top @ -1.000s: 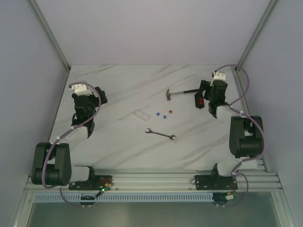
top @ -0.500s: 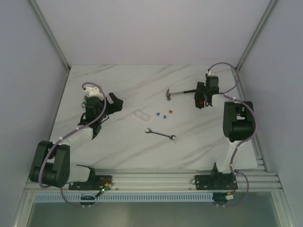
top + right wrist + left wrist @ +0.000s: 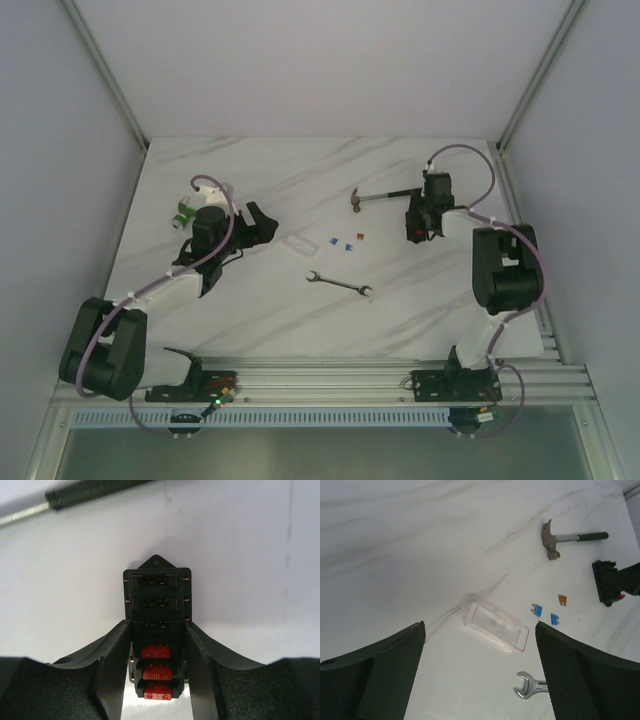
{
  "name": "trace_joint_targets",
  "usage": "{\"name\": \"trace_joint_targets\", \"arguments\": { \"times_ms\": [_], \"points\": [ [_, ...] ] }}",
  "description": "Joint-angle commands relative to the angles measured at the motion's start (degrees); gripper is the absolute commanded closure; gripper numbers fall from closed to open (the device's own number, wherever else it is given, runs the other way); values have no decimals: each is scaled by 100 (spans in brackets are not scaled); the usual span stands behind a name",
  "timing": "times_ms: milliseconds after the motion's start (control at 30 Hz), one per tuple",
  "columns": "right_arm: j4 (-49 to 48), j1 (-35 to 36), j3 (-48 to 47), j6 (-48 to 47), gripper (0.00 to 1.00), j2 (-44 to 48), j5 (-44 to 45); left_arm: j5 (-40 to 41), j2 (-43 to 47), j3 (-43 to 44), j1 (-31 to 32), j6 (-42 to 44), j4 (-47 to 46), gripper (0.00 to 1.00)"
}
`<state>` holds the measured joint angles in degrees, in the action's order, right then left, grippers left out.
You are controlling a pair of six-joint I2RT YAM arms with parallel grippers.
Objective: Snap on the fuse box
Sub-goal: Move the fuse box base at the center of the board.
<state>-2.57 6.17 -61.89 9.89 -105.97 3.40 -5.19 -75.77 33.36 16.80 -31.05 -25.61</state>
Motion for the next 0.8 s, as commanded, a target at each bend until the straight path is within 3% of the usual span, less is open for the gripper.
{"name": "trace_joint_targets", "arguments": {
  "times_ms": [0, 200, 333, 600, 767],
  "points": [
    [582, 252, 520, 432, 58, 550, 9, -128, 205, 145, 76, -82, 148, 0],
    [633, 810, 1332, 1200, 54, 1204, 32, -122, 298, 75, 133, -219, 170, 0],
    [585, 1320, 1654, 1572, 46, 1392, 4, -165, 291, 53, 185, -281, 179, 0],
    [564, 2171, 1932, 2222, 36, 1639, -242, -187, 476, -54, 244, -340, 239, 0],
    [446, 2743, 1874, 2497, 34, 1685, -460, -173, 626, -118, 249, -358, 266, 0]
  ]
}}
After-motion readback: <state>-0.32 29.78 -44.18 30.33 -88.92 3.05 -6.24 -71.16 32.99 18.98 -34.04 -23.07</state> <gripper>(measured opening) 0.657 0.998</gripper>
